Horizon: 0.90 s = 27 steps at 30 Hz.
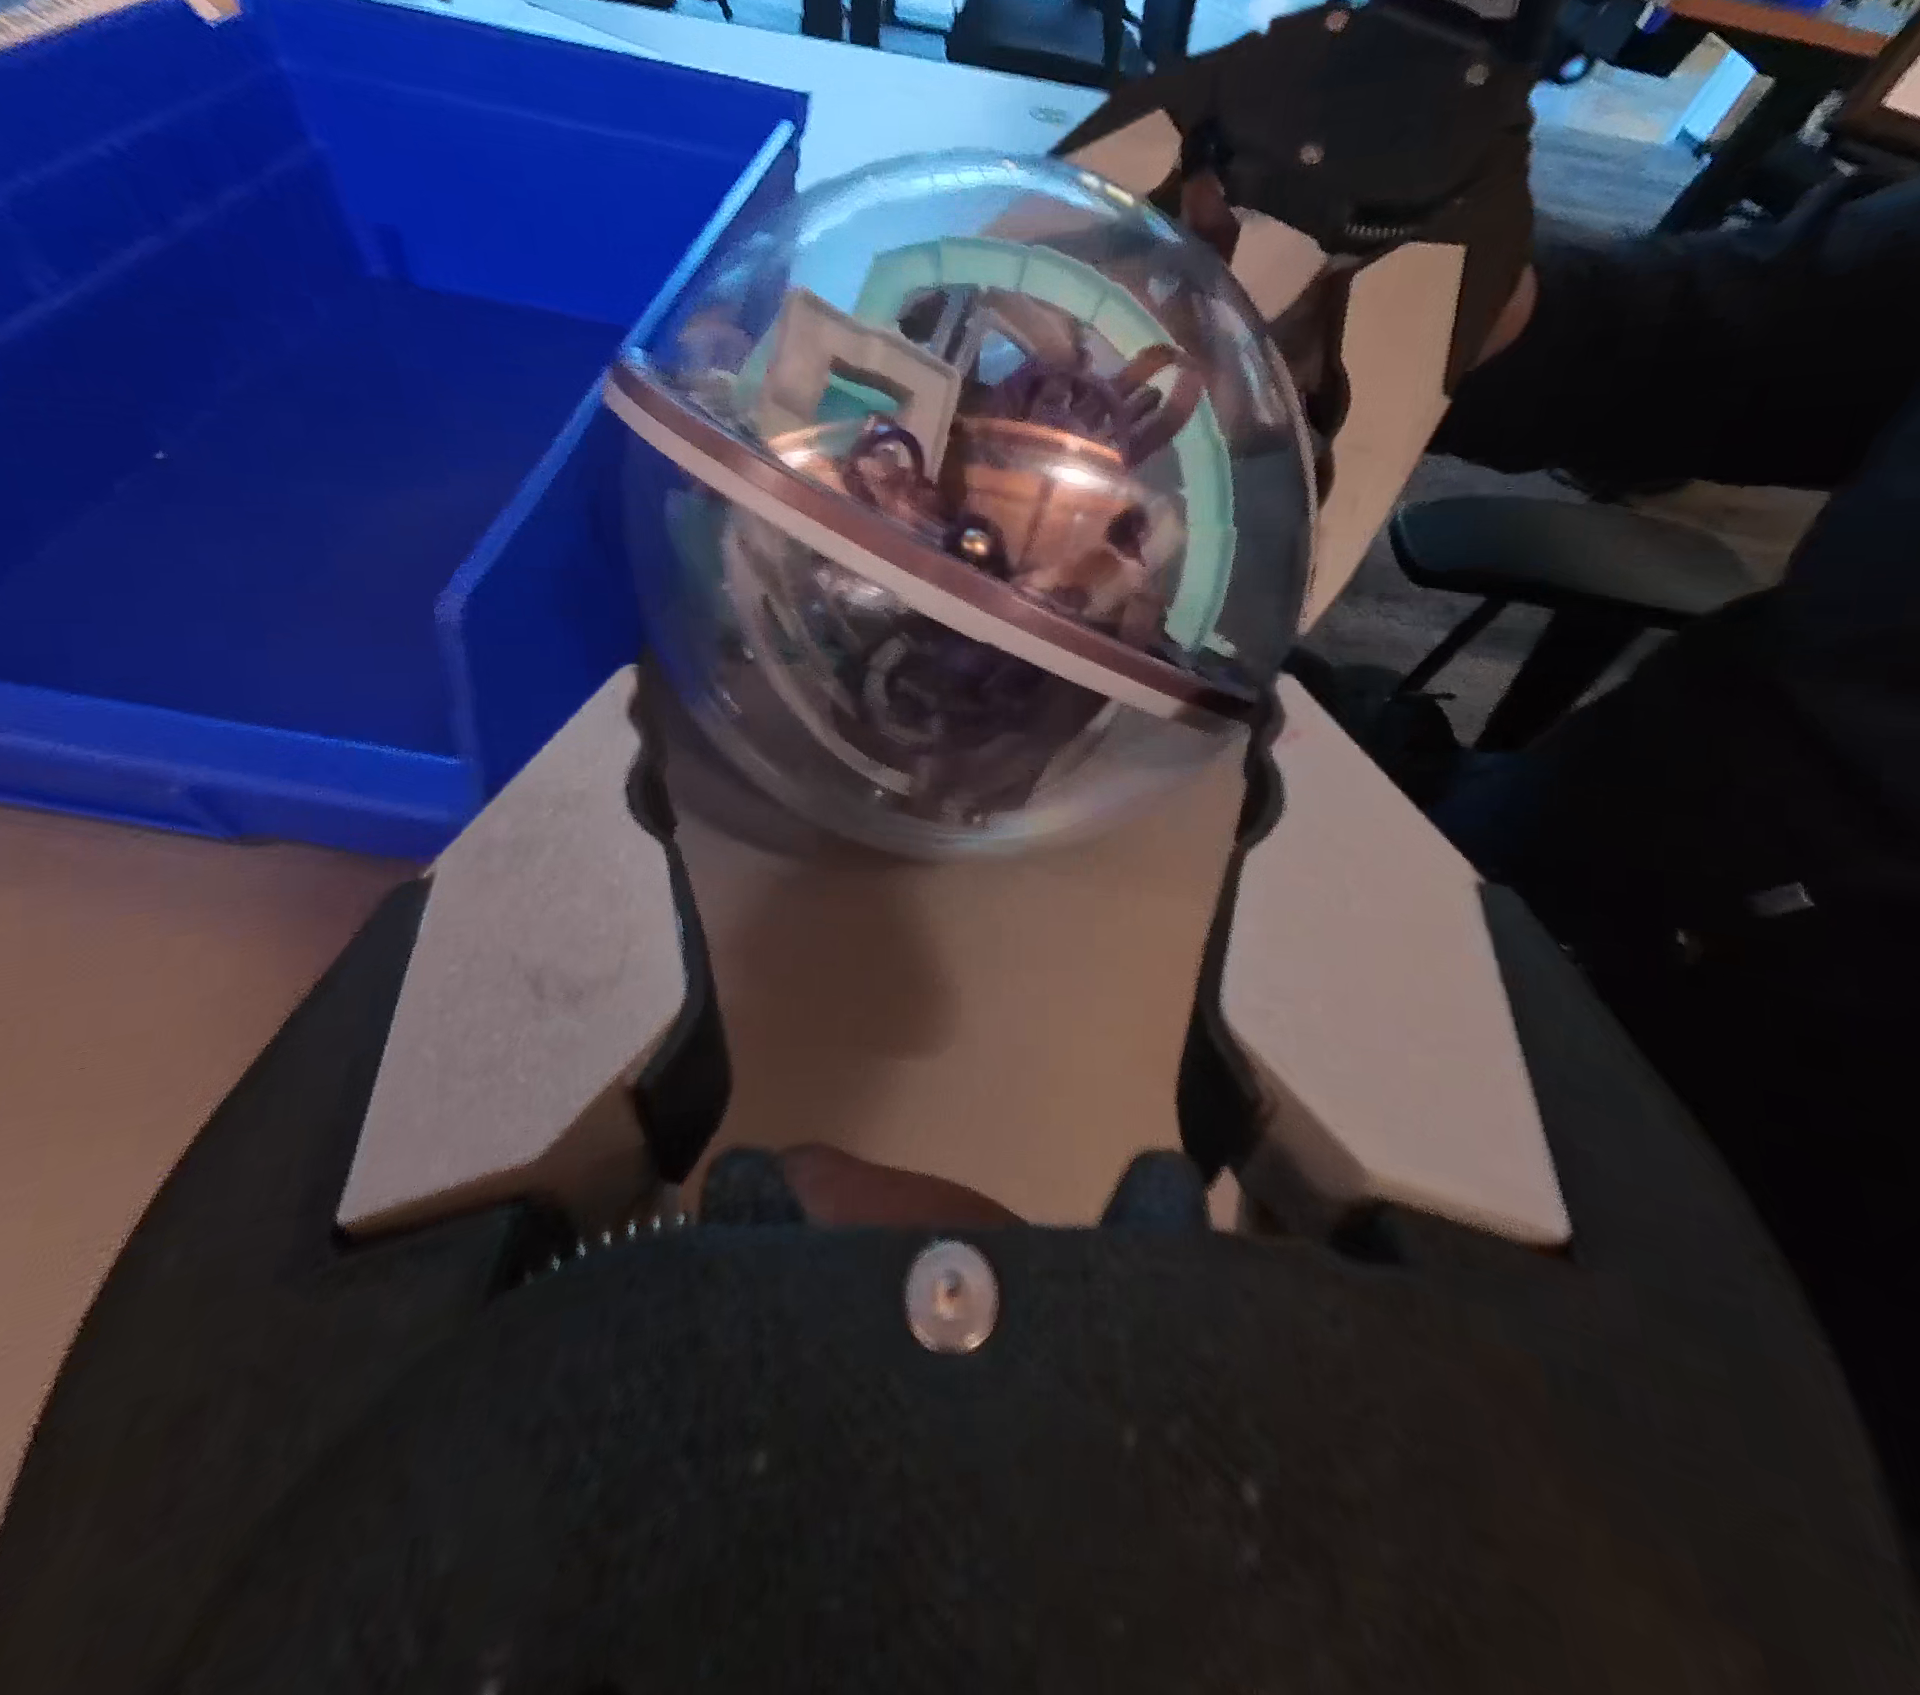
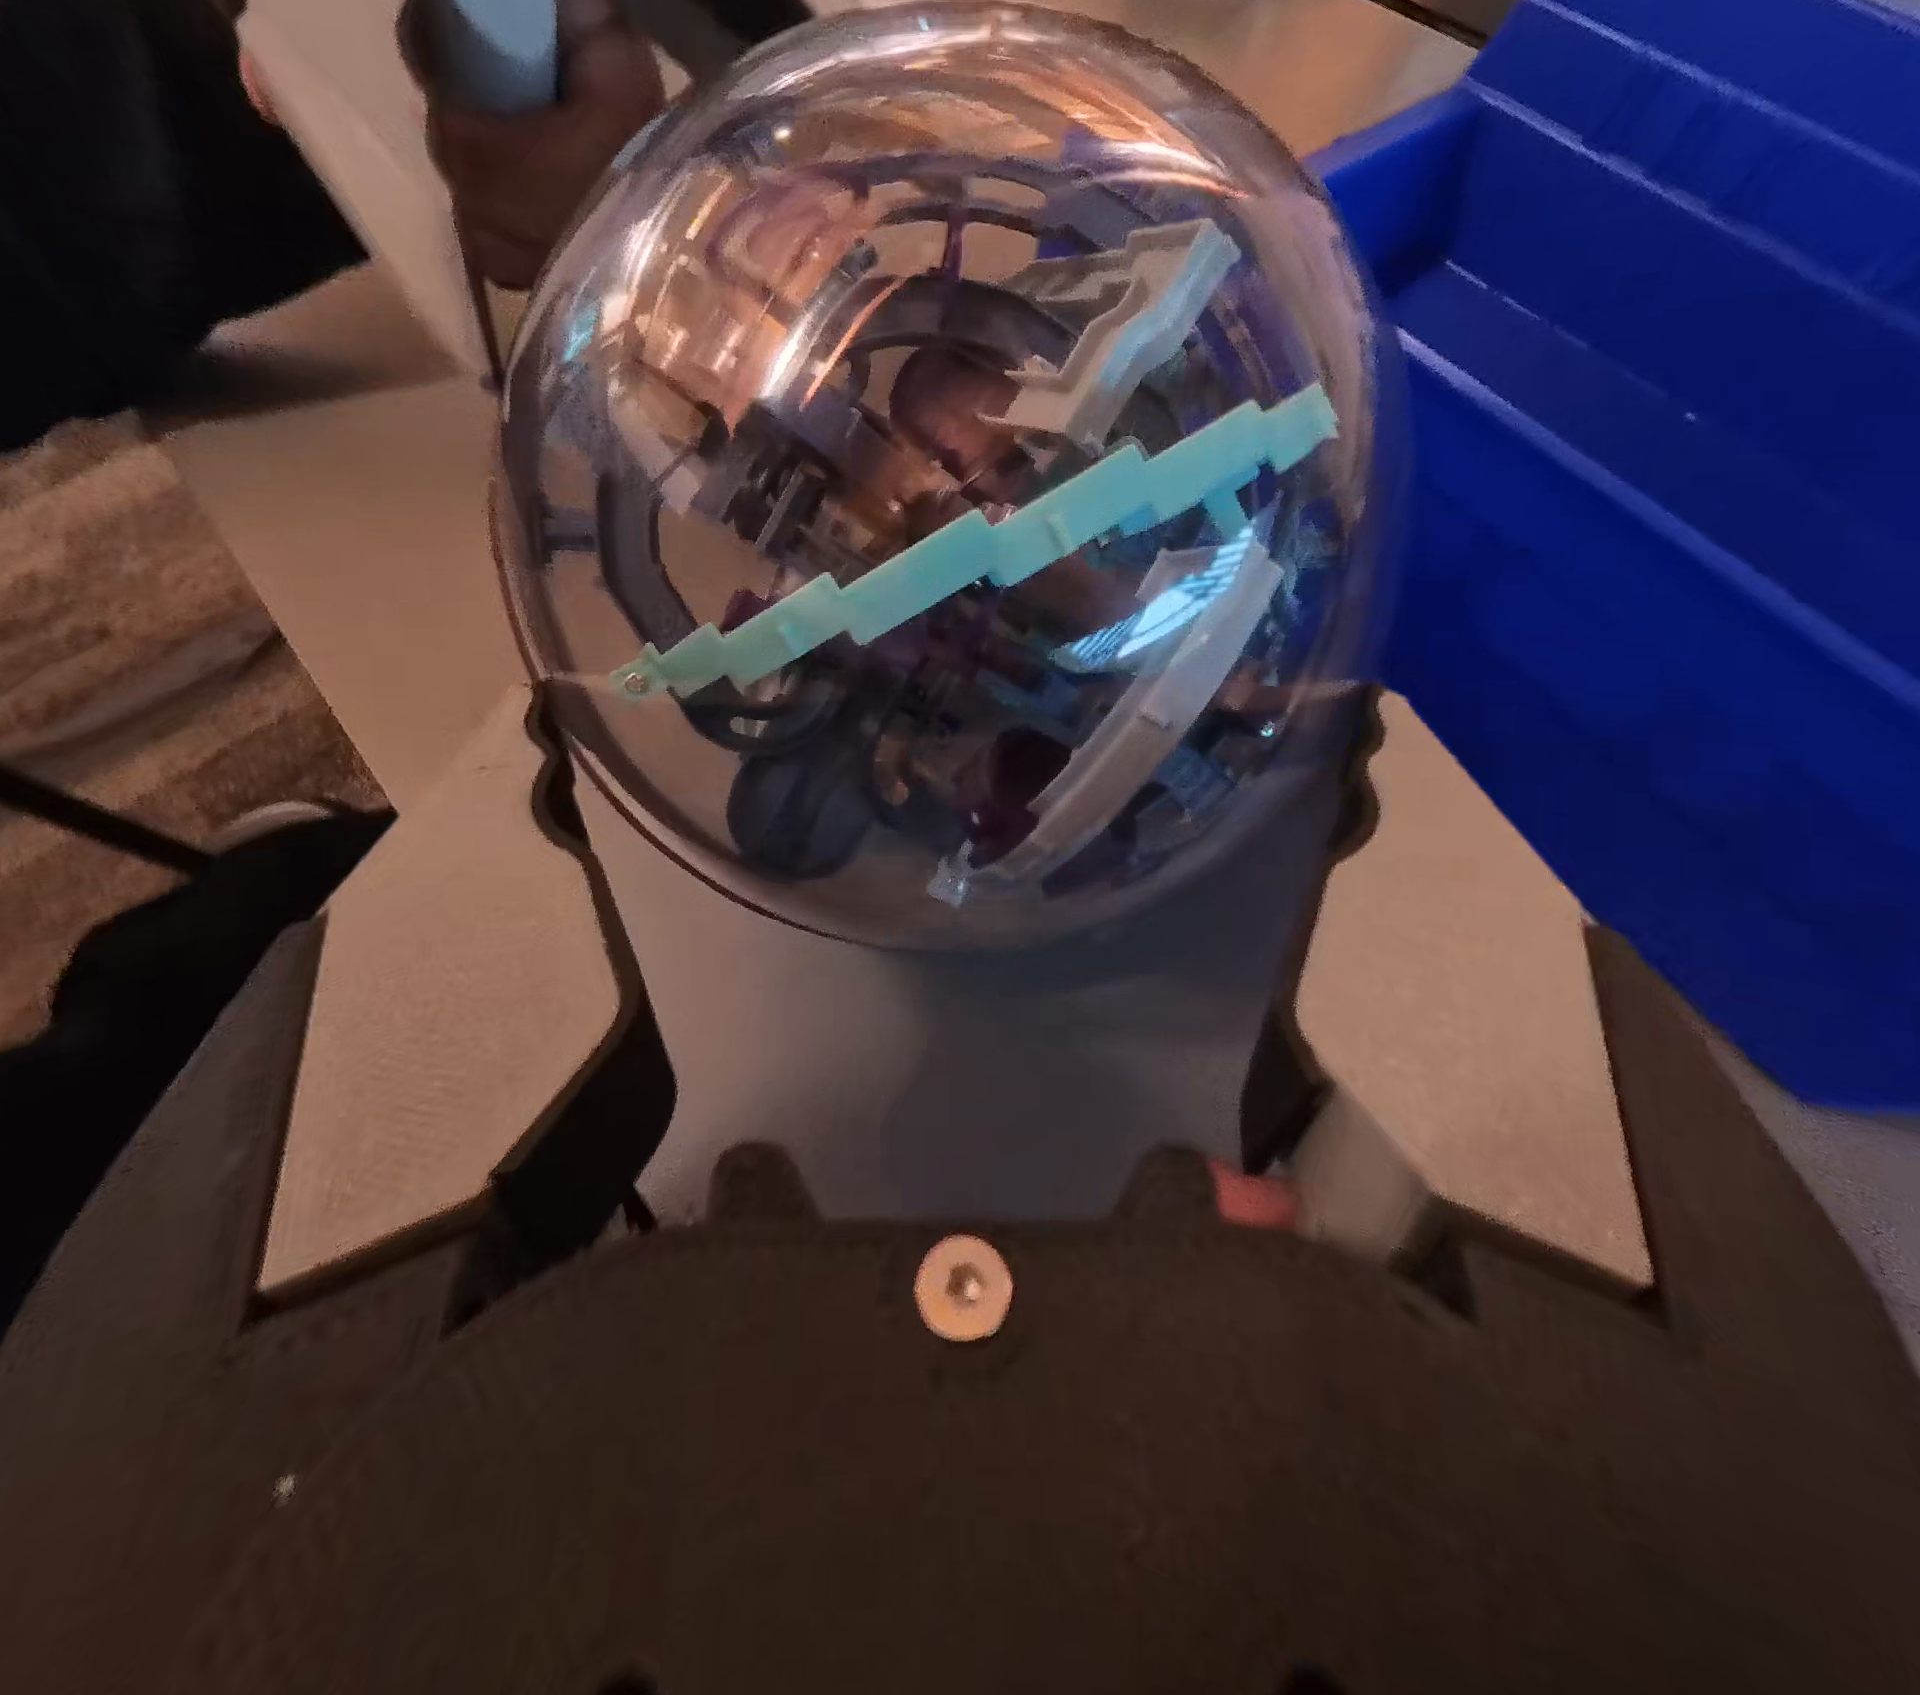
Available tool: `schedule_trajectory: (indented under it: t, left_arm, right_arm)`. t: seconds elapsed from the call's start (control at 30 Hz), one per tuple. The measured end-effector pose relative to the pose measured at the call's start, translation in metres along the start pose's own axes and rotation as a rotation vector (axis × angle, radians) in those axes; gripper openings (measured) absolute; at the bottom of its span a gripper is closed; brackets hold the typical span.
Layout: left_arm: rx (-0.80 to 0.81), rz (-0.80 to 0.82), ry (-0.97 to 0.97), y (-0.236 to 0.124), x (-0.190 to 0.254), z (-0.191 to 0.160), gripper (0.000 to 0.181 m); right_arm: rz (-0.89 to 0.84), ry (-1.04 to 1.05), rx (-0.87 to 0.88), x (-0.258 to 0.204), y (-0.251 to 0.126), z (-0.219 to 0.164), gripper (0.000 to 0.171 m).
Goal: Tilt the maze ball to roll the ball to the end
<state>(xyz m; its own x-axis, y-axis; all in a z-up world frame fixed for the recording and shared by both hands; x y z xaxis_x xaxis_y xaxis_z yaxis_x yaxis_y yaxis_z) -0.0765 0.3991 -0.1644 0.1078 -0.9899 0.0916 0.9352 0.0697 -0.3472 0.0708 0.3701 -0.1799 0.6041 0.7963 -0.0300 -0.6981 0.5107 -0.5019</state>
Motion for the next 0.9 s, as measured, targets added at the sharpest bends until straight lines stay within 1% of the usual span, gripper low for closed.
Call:
schedule_trajectory:
  t: [0.13, 0.2, 0.3, 0.33, 0.37, 0.4, 0.43, 0.47, 0.5, 0.57, 0.67, 0.7, 0.77, 0.83, 0.9]
  left_arm:
    - [-0.034, -0.086, 0.005, 0.014, -0.003, 0.003, 0.121]
    - [-0.057, -0.138, 0.03, 0.015, -0.007, 0.006, 0.12]
    - [-0.111, -0.225, 0.094, 0.015, -0.01, 0.005, 0.123]
    - [-0.133, -0.25, 0.112, 0.015, -0.011, 0.004, 0.124]
    - [-0.146, -0.271, 0.127, 0.016, -0.012, 0.004, 0.124]
    - [-0.151, -0.29, 0.141, 0.018, -0.012, 0.006, 0.124]
    - [-0.153, -0.307, 0.153, 0.02, -0.013, 0.008, 0.124]
    - [-0.156, -0.323, 0.16, 0.022, -0.014, 0.01, 0.123]
    - [-0.155, -0.341, 0.162, 0.025, -0.015, 0.012, 0.123]
    - [-0.14, -0.381, 0.173, 0.03, -0.016, 0.017, 0.123]
    - [-0.139, -0.432, 0.196, 0.035, -0.017, 0.021, 0.123]
    - [-0.144, -0.437, 0.205, 0.035, -0.017, 0.021, 0.123]
    - [-0.156, -0.432, 0.224, 0.035, -0.017, 0.02, 0.122]
    - [-0.143, -0.394, 0.233, 0.032, -0.018, 0.022, 0.121]
    - [-0.114, -0.316, 0.174, 0.028, -0.019, 0.024, 0.12]
  right_arm:
    - [-0.04, 0.087, -0.004, -0.009, 0.002, -0.007, 0.144]
    - [-0.032, 0.074, -0.026, -0.014, -0.003, -0.012, 0.144]
    - [0.047, 0.054, -0.046, -0.02, -0.017, -0.01, 0.138]
    - [0.068, 0.04, -0.045, -0.017, -0.022, -0.007, 0.133]
    - [0.06, 0.019, -0.036, -0.009, -0.026, -0.002, 0.129]
    - [0.043, -0.011, -0.02, 0.003, -0.029, 0.004, 0.129]
    - [0.078, -0.049, -0.012, 0.011, -0.03, 0.009, 0.13]
    - [0.152, -0.072, -0.013, 0.016, -0.028, 0.012, 0.129]
    - [0.227, -0.081, -0.019, 0.019, -0.024, 0.014, 0.132]
    - [0.339, -0.094, -0.043, 0.027, -0.014, 0.014, 0.145]
    - [0.51, -0.07, -0.109, 0.03, -0.004, 0.008, 0.152]
    - [0.547, -0.05, -0.127, 0.031, 0.0, 0.005, 0.156]
    - [0.601, 0.007, -0.149, 0.029, 0.004, 0.001, 0.157]
    - [0.586, 0.032, -0.122, 0.027, 0.005, 0.001, 0.157]
    - [0.554, 0.054, -0.112, 0.028, 0.003, -0.001, 0.157]
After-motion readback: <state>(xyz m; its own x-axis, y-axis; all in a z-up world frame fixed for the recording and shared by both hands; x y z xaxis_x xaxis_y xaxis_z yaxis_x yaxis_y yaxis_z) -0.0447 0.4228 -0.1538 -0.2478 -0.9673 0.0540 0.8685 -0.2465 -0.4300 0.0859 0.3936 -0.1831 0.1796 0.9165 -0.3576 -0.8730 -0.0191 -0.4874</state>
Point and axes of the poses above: each gripper's, where its closed fingertips meet, y out along the fingers, z out of its top, x = y × z across the jaws, the point moved 5 cm from there along -y, back along the fingers, and after that the axes turned 3 degrees about y, right-handed, at the moved point
